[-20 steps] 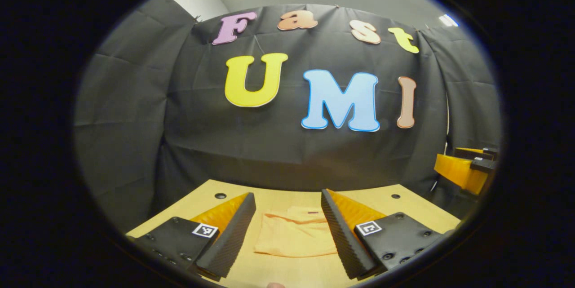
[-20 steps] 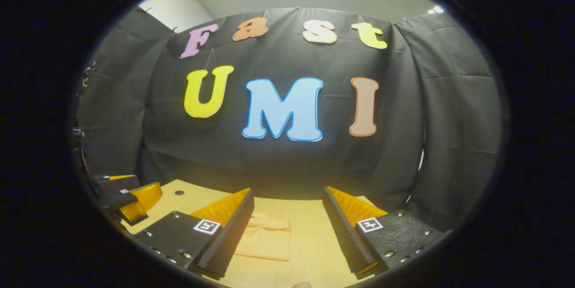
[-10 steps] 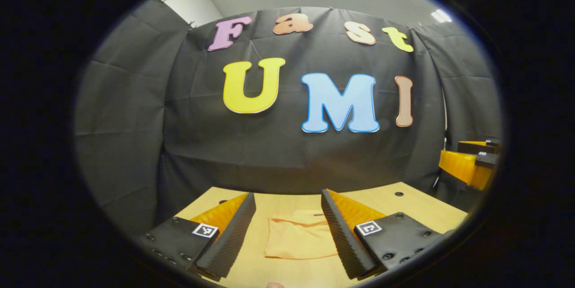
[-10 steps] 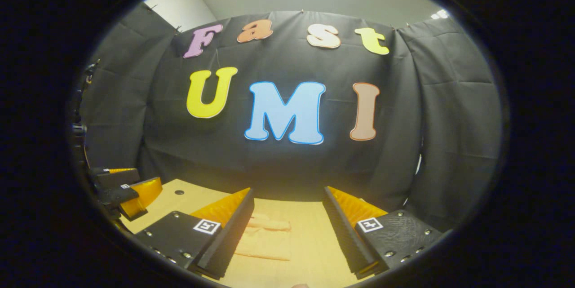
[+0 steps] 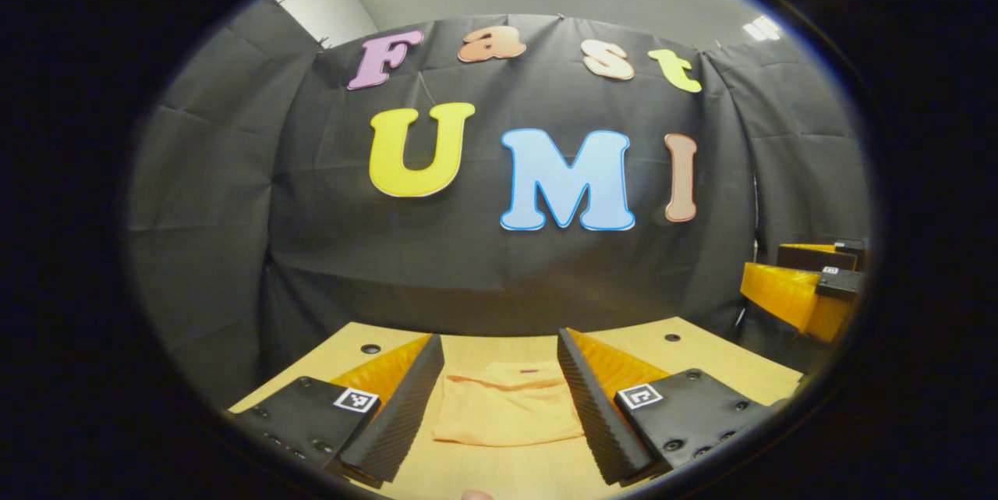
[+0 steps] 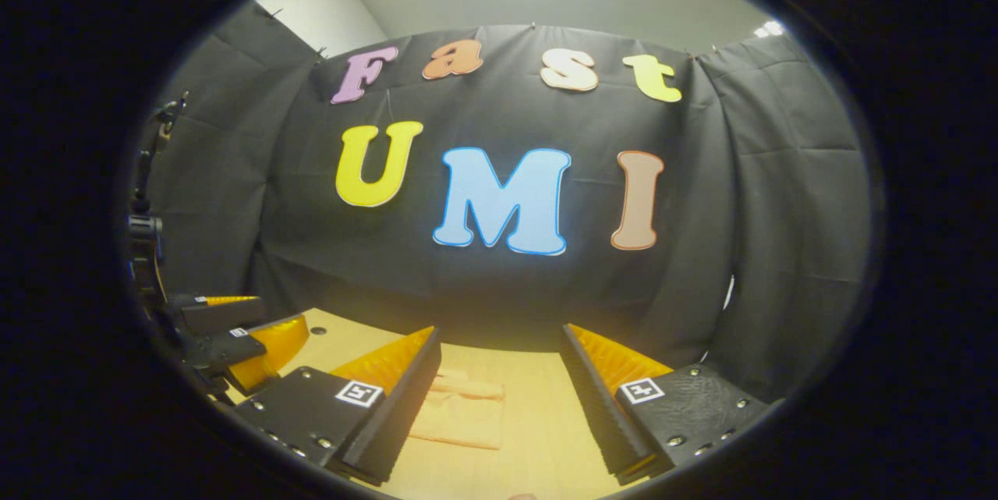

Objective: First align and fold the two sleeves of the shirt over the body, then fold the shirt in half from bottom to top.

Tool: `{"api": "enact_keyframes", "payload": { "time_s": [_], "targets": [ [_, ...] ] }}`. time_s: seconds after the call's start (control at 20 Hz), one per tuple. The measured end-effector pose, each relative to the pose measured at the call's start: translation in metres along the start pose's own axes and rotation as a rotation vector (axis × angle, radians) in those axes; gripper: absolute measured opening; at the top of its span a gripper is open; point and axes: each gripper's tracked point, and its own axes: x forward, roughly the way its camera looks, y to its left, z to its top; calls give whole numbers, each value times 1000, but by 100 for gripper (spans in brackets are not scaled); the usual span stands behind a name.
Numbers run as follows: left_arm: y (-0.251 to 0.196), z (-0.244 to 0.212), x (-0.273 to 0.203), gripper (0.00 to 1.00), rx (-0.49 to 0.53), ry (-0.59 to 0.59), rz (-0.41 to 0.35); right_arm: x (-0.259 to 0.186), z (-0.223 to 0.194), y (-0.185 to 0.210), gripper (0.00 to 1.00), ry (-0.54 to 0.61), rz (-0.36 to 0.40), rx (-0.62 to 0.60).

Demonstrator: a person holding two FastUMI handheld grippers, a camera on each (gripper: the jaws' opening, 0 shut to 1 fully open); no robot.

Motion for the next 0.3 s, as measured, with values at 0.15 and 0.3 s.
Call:
{"api": "enact_keyframes", "payload": {
  "time_s": [0.15, 0.3],
  "targets": [
    [-12, 9, -1, 94, 22, -29, 4, -3, 3, -14, 95, -15, 11, -37],
    [-20, 19, -3, 94, 52, -57, 37, -7, 4, -18, 95, -30, 40, -47]
  ]
}}
